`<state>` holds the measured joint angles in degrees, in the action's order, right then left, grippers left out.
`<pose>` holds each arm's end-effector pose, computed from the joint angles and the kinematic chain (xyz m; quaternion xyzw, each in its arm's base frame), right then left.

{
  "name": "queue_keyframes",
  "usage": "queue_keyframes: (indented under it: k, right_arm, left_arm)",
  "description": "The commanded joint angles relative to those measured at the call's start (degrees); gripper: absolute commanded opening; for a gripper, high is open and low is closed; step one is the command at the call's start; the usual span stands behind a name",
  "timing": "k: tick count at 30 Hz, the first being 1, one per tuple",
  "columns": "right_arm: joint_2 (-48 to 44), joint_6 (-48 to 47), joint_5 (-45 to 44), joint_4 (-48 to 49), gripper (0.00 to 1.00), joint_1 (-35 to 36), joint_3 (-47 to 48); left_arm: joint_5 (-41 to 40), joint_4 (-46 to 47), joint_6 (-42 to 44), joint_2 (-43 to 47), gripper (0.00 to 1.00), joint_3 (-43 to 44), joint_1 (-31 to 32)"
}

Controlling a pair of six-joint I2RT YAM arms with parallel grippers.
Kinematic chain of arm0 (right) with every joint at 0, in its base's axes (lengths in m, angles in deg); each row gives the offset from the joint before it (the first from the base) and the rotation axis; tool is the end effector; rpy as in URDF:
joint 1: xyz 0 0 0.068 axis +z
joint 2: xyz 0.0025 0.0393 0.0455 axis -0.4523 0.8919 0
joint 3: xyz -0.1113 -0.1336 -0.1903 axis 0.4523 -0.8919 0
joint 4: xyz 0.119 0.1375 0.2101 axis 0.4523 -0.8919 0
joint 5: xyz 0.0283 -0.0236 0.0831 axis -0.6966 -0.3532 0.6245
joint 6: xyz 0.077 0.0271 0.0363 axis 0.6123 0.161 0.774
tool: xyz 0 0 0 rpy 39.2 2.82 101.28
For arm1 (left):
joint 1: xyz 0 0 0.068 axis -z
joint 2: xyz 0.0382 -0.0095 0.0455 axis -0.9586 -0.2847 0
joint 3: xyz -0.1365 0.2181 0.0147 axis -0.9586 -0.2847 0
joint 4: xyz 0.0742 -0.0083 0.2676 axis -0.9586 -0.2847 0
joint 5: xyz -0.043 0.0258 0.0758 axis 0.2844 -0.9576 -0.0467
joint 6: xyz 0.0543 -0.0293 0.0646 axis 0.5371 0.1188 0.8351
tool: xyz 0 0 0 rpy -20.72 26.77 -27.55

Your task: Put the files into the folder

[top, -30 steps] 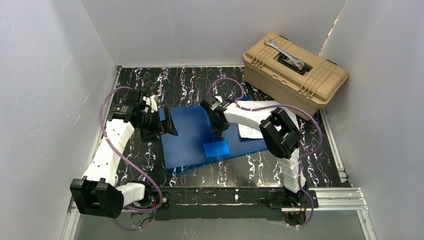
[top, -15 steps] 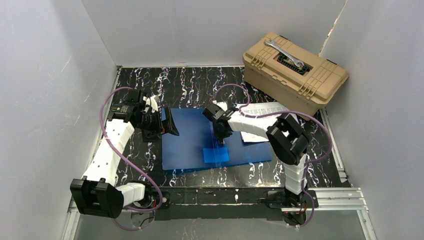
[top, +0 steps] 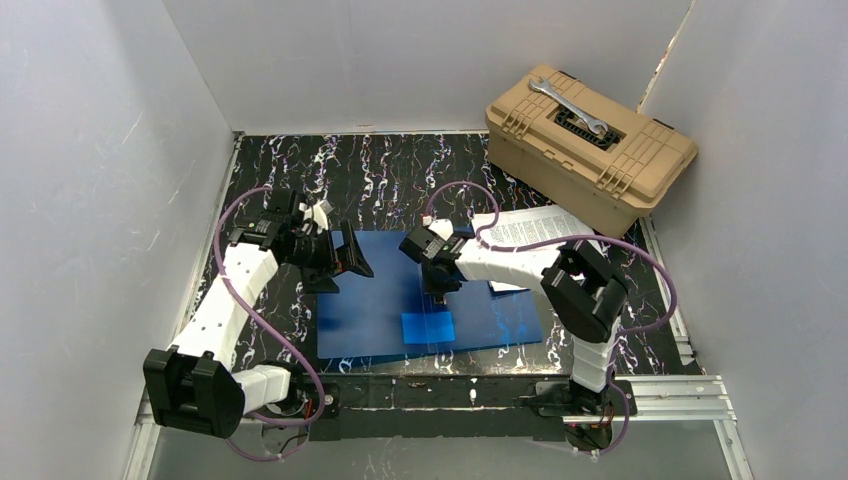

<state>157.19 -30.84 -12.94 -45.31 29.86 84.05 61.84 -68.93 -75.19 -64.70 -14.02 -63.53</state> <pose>0.2433 0.3201 0.1139 -0.0614 0.9630 0.0415 0.2591 0.2561 -0.0834 0.2427 -0.0610 0.9369 -0.3021 0.1649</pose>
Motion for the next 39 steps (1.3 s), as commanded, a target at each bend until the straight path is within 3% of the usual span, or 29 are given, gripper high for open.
queue_keyframes:
  k: [1,9,17,25,39]
  right_arm:
    - [-4.73,1.49,-1.04,-1.58,0.42,0.29,1.23]
    - [-9.27,0.47,-0.54,-3.29,0.51,0.68,1.47]
    - [-11.03,0.89,0.39,-2.16,0.4,2.5,-1.65]
    - [-8.31,0.61,1.43,-1.28,0.3,3.14,-1.8]
    - [-4.59,0.21,2.14,0.11,0.23,3.57,-2.15]
  left_arm:
    - [2.67,3.39,-3.37,0.73,0.98,-2.12,1.9]
    - [-0.43,5.67,-5.25,-0.06,0.98,-4.85,4.67]
    - [-11.15,5.7,-6.42,-2.07,0.97,-7.03,9.81]
    - [-16.01,7.15,-7.87,-5.99,0.93,-9.82,12.75]
    - [-20.64,8.36,-9.33,-8.19,0.91,-14.27,14.3]
